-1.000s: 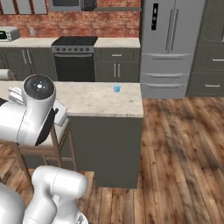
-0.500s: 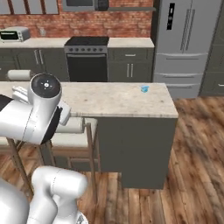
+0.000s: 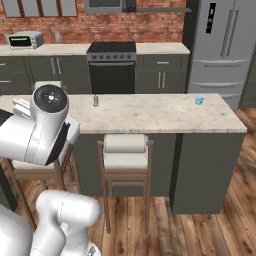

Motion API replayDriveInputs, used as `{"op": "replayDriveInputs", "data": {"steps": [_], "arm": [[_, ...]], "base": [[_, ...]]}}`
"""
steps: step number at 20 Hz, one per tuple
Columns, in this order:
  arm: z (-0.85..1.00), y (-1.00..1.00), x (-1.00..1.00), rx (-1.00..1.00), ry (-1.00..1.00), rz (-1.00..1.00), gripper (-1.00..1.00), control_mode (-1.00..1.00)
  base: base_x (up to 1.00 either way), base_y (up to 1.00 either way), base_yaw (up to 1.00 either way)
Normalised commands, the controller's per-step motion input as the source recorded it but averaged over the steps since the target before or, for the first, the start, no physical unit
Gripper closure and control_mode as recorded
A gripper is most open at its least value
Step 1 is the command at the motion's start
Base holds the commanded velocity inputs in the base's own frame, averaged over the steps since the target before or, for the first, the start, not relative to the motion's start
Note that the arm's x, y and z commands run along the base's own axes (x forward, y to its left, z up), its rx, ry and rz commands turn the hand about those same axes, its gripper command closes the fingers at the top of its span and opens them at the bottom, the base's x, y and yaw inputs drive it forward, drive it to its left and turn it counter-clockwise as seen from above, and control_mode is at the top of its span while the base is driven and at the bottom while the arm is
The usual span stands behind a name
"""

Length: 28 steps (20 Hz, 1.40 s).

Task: Open the cabinet directly in front. Then move the liquor and the cup to the dining counter with the candle on it.

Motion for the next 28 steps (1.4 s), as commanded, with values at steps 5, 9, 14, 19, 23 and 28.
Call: {"op": "replayDriveInputs", "data": {"steps": [5, 9, 14, 19, 23, 28], "arm": [[0.0, 0.0, 0.0, 0.0, 0.0, 0.0, 1.0, 1.0], [0.0, 0.0, 0.0, 0.0, 0.0, 0.0, 1.0, 1.0], [0.0, 0.0, 0.0, 0.0, 0.0, 0.0, 1.0, 1.0], [0.0, 0.0, 0.0, 0.0, 0.0, 0.0, 1.0, 1.0], [0.0, 0.0, 0.0, 0.0, 0.0, 0.0, 1.0, 1.0], [-0.08, 0.29, 0.33, -0.01, 0.01, -0.05, 1.0, -1.0]], "base": [[0.41, 0.68, -0.14], [0.74, 0.34, -0.14], [0.75, 0.27, -0.11], [0.58, 0.31, -0.05], [0.77, 0.42, -0.07], [0.46, 0.37, -0.06]]}}
